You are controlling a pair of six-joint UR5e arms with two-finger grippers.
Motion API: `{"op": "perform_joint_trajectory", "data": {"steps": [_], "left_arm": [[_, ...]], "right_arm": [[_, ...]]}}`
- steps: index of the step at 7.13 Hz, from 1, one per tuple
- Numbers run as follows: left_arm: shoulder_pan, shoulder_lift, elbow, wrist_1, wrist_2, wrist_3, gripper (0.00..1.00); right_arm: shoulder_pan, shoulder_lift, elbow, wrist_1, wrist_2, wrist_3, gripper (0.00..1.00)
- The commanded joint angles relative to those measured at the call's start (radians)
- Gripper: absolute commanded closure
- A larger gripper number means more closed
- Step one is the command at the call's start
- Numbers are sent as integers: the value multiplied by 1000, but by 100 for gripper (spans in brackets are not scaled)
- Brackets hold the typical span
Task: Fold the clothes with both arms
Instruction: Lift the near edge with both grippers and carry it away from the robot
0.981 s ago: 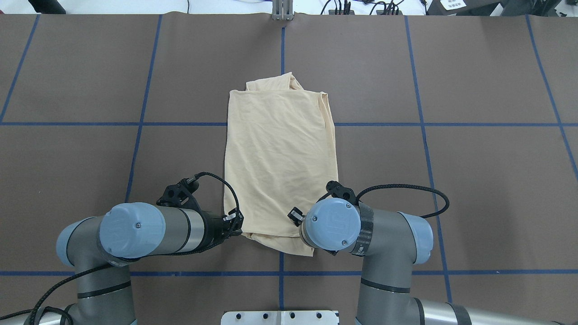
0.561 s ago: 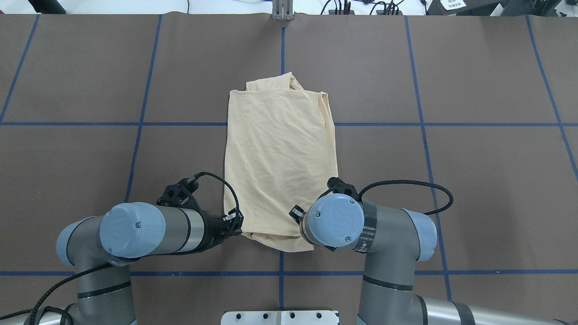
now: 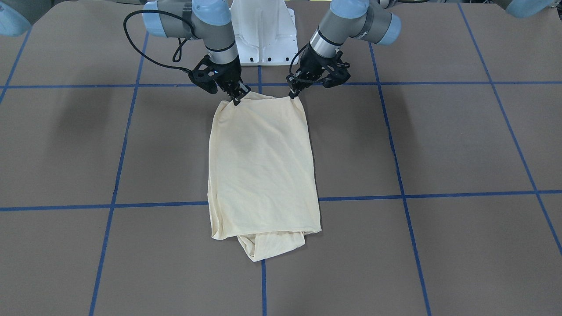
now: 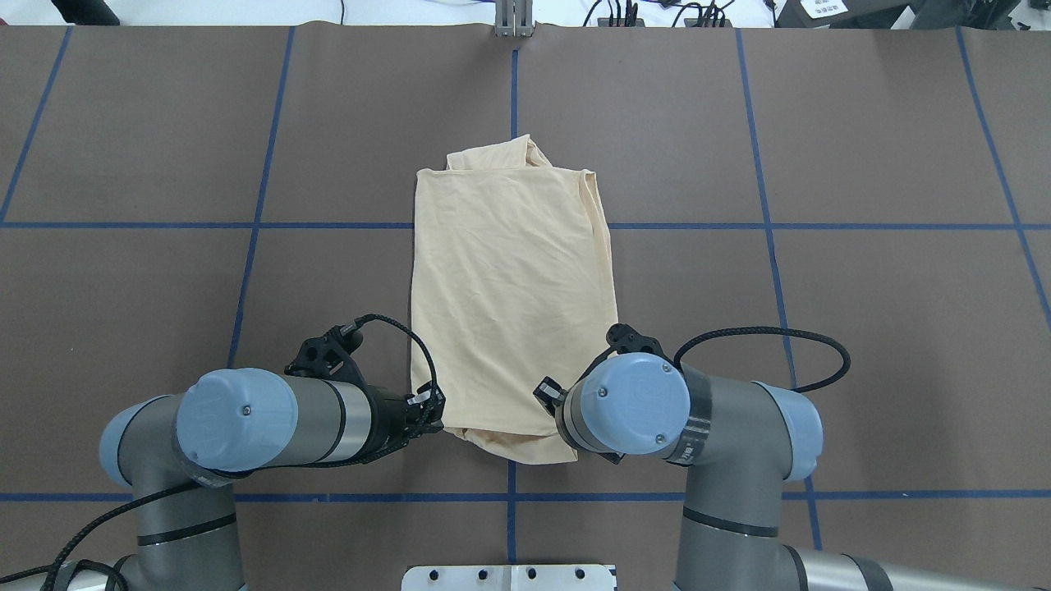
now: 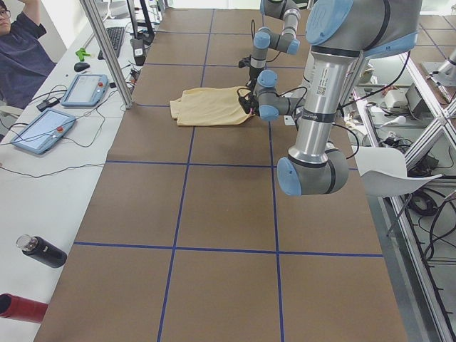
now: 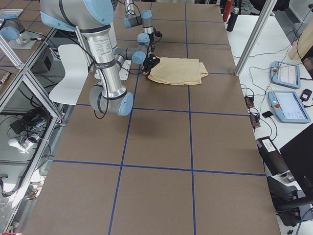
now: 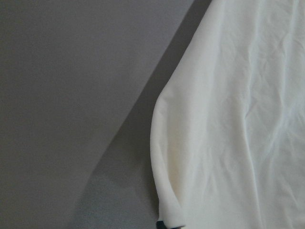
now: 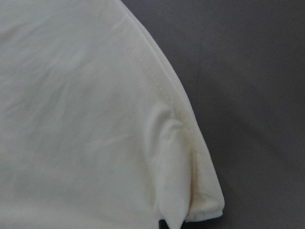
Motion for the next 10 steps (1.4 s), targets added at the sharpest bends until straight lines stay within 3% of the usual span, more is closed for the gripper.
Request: {"op": "perform_joint_trajectory", "data": {"steps": [1, 3, 5, 7, 10], "left_arm": [[24, 1, -25, 28, -73, -1, 100], [96, 4, -77, 41, -76, -2, 100], [85, 4, -155, 77, -119, -2, 100], [5, -10, -166, 76, -124, 11, 100], [-188, -128, -57, 68, -130, 48, 100]], "right_arm": [[-63, -60, 110, 1, 28, -1, 100], [-108, -76, 128, 3, 29, -1, 100], [-39, -73, 126, 14, 38, -48, 100], [64, -70, 124, 15, 105, -96, 100], [226, -19, 106, 14, 153, -192, 100]]}}
